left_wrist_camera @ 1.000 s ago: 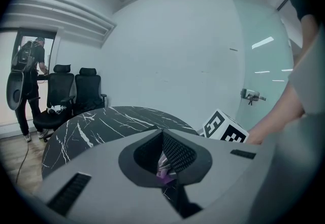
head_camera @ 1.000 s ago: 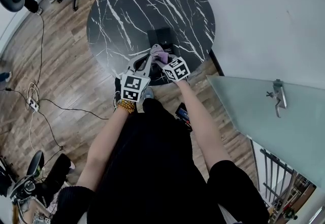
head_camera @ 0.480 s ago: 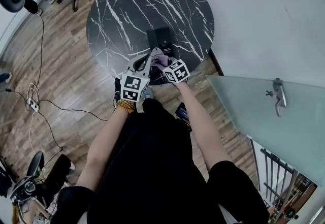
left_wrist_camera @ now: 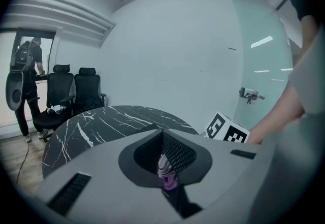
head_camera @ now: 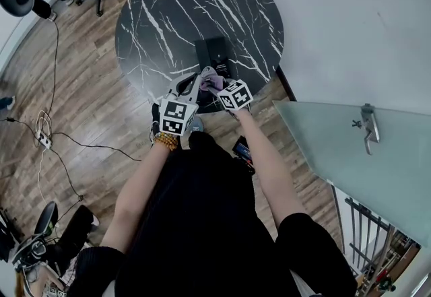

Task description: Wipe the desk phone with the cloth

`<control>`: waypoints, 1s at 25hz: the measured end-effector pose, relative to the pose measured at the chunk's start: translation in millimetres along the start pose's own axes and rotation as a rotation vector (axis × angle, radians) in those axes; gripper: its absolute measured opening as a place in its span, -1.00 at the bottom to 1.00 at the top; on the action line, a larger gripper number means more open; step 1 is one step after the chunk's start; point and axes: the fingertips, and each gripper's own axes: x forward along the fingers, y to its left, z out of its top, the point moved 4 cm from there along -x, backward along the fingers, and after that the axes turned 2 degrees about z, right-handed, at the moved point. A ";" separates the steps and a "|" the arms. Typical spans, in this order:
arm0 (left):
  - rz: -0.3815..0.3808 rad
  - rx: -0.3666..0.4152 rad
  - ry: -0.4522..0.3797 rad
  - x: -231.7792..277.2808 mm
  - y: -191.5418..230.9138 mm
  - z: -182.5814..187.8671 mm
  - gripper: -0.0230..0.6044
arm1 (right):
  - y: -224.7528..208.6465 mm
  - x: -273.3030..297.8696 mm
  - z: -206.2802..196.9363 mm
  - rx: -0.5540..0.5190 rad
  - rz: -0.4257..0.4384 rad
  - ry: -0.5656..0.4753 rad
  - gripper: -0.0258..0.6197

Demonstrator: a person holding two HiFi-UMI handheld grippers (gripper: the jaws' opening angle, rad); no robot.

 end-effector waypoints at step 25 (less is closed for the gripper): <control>0.001 -0.035 0.009 -2.0 17.6 -7.8 -0.88 | -20.8 -53.9 139.6 -0.233 -0.030 -0.237 -0.67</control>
